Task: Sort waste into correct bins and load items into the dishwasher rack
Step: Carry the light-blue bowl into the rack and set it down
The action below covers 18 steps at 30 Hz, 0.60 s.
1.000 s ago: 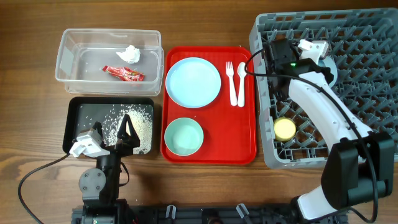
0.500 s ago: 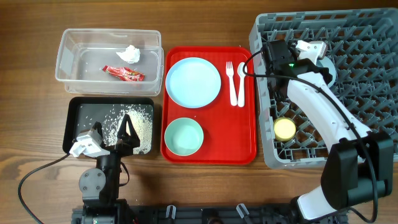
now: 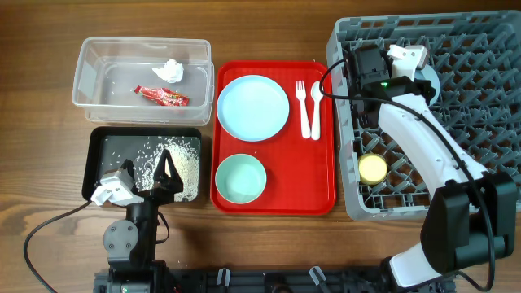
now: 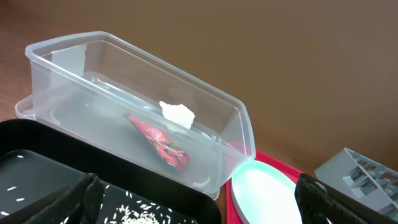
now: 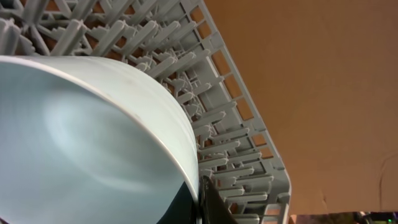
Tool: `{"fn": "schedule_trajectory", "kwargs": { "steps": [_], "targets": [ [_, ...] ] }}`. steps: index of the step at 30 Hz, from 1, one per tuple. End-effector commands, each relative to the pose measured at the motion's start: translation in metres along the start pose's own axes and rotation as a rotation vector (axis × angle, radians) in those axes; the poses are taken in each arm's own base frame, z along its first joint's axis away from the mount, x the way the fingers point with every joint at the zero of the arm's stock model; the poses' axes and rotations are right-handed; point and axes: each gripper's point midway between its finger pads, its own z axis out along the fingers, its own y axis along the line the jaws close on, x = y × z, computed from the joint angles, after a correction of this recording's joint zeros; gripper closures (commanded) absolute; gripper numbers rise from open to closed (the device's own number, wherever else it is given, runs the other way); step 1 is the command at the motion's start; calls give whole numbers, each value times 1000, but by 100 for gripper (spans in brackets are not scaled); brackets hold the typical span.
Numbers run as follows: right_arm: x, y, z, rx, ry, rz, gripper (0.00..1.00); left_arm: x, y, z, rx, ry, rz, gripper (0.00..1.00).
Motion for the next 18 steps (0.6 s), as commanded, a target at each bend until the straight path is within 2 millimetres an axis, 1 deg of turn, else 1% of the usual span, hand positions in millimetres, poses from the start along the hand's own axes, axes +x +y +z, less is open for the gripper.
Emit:
{"fn": "schedule_trajectory", "kwargs": {
  "steps": [1, 5, 7, 16, 18],
  "targets": [
    [8, 8, 6, 22, 22, -79, 96, 1, 0, 0, 5, -1, 5, 0],
    [22, 14, 16, 40, 69, -139, 96, 1, 0, 0, 5, -1, 5, 0],
    [26, 16, 20, 46, 83, -156, 96, 1, 0, 0, 5, -1, 5, 0],
    [25, 14, 21, 51, 82, -155, 96, 1, 0, 0, 5, -1, 5, 0],
    [22, 8, 21, 80, 72, -147, 96, 1, 0, 0, 5, -1, 5, 0]
  ]
}}
